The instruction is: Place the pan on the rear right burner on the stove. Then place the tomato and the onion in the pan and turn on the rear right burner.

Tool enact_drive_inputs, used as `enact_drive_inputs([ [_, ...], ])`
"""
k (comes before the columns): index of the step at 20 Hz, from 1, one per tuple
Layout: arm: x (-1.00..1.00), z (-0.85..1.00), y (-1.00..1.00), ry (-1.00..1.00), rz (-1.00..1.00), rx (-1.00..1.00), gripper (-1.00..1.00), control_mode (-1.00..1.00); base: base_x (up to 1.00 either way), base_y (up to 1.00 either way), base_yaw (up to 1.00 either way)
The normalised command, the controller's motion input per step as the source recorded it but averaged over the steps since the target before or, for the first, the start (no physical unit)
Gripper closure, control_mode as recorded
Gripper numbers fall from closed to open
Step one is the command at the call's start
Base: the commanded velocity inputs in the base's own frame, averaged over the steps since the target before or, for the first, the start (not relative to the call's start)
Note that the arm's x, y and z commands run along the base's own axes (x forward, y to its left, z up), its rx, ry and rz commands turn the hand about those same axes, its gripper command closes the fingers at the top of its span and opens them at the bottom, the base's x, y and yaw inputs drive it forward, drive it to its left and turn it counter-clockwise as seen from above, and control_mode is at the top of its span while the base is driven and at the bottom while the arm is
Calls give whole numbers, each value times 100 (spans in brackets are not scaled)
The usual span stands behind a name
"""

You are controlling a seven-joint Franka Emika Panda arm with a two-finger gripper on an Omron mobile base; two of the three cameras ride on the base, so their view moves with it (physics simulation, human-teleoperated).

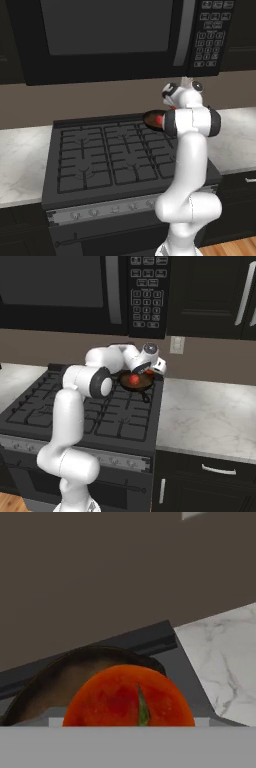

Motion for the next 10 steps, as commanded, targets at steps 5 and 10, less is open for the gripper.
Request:
enact_drive_inputs([
  [5, 33, -30, 18, 6, 0, 0, 100, -100, 0, 0, 0],
  [10, 26, -27, 17, 8, 0, 0, 100, -100, 0, 0, 0],
])
